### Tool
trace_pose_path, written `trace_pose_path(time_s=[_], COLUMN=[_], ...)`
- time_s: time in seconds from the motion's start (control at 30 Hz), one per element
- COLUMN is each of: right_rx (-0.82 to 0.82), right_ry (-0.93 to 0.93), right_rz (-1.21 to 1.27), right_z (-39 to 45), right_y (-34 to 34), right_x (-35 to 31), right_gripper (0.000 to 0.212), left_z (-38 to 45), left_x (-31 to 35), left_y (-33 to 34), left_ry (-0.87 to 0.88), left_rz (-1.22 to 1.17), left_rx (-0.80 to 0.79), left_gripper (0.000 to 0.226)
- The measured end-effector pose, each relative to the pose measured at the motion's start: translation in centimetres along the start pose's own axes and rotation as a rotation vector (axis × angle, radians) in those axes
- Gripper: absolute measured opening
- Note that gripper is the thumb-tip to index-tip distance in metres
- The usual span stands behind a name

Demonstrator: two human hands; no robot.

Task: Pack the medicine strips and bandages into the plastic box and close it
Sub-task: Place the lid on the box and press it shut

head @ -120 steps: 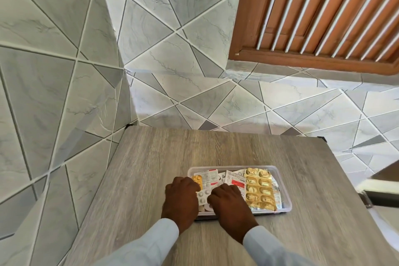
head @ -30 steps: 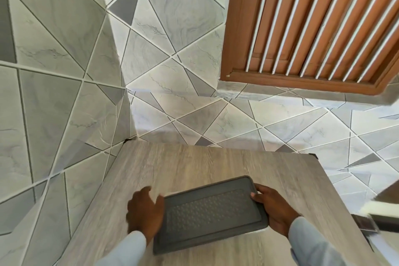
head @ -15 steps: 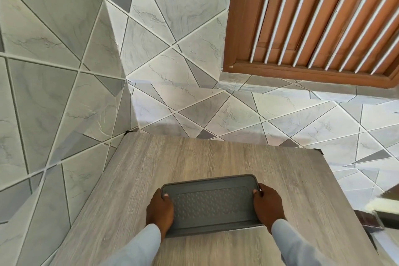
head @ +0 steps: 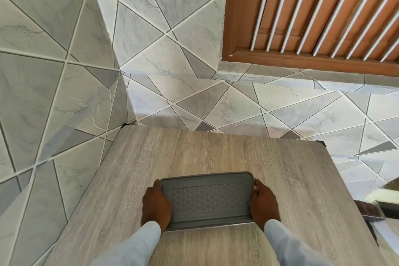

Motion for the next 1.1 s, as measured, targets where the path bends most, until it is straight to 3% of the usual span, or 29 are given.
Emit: trace_pose_path(time_s=[0.2, 0.37, 0.47, 0.6, 0.7, 1.1], right_rx=[-0.044, 0.12, 0.096, -0.01, -0.008, -0.004], right_ry=[-0.035, -0.158, -0.358, -0.443, -0.426, -0.423], right_rz=[-0.221, -0.53, -0.649, -0.678, -0.683, -0.658], right_z=[0.0, 0.4, 0.0, -1.1, -1.1, -0.7], right_y=[0.8, 0.9, 2.5, 5.3, 5.5, 5.3], right_x=[-1.4, -2.7, -4.4, -5.4, -5.3, -5.5], right_gripper=[0.048, 0.06, 0.073, 0.081, 0.082, 0.082], left_z=[3.1, 4.4, 3.7, 1.7, 1.2, 1.5], left_x=[1.2, 2.5, 3.9, 6.1, 6.8, 6.7], left_y=[0.1, -0.2, -0.2, 4.1, 5.8, 5.7], left_ry=[0.073, 0.136, 0.31, 0.599, 0.607, 0.602], left_rz=[0.147, 0.339, 0.513, 0.665, 0.663, 0.641], left_rx=[-0.044, -0.061, 0.074, -0.069, -0.143, -0.109], left_gripper=[0.066, 0.061, 0.056, 0.069, 0.074, 0.072])
Point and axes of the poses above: each hand's wrist, its own z-axis towards the middle knuckle, its own y-axis out of the palm, x = y × z, the point moved 7 cm from there along z, towards the middle knuckle, and after that the axes turned 5 degrees about -x, right-handed, at the moved point
